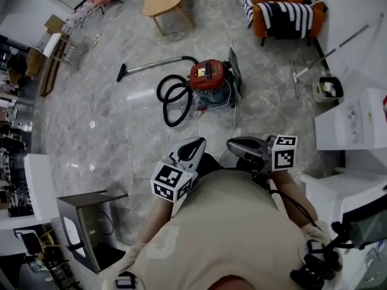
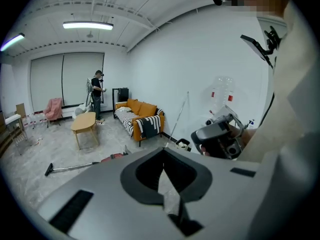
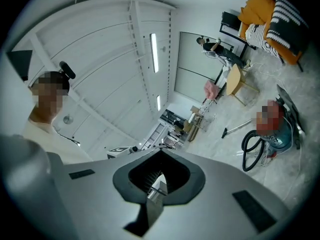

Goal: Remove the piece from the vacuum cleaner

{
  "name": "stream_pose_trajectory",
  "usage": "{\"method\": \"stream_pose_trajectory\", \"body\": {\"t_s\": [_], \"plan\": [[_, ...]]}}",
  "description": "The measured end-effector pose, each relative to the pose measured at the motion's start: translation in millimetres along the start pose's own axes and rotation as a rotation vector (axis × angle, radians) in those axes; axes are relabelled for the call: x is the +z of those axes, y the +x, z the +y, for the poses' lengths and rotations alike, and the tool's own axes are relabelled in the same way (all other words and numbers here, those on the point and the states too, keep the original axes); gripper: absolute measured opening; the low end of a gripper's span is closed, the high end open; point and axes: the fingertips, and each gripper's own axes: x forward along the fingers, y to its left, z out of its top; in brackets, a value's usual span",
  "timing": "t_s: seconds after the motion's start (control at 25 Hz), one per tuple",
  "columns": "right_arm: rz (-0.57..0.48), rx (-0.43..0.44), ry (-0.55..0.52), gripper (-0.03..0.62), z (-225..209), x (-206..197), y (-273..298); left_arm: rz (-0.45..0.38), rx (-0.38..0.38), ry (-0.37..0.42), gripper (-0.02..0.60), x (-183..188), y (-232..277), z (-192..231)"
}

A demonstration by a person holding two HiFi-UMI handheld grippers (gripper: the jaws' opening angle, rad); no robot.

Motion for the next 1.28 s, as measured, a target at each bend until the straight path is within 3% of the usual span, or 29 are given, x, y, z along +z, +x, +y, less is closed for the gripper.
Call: {"method": "stream_pose_trajectory", "body": {"t_s": [0.32, 0.52, 1.04, 1.28], "plan": [[-0.074, -0.094, 0.007, 0.002, -20.7, 17.4, 0.6, -0.017, -0.055, 0.029, 0.003, 4.7, 15.9, 22.7], [-0.067, -0.153, 0.0, 0.003, -38.9, 25.5, 26.1, -0.023, -0.086, -0.016, 0.003, -3.8, 18.7, 60.8], [0.126, -0.34, -0.114, 0.003, -94.3, 40.7, 193.2, -0.126, -0.122, -0.089, 0.003, -4.7, -8.9, 250.2], [0.113, -0.408, -0.118, 0.002, -112.9, 55.0, 243.8, -0.147, -0.156, -0.083, 0.003, -6.4, -18.3, 309.3]]}}
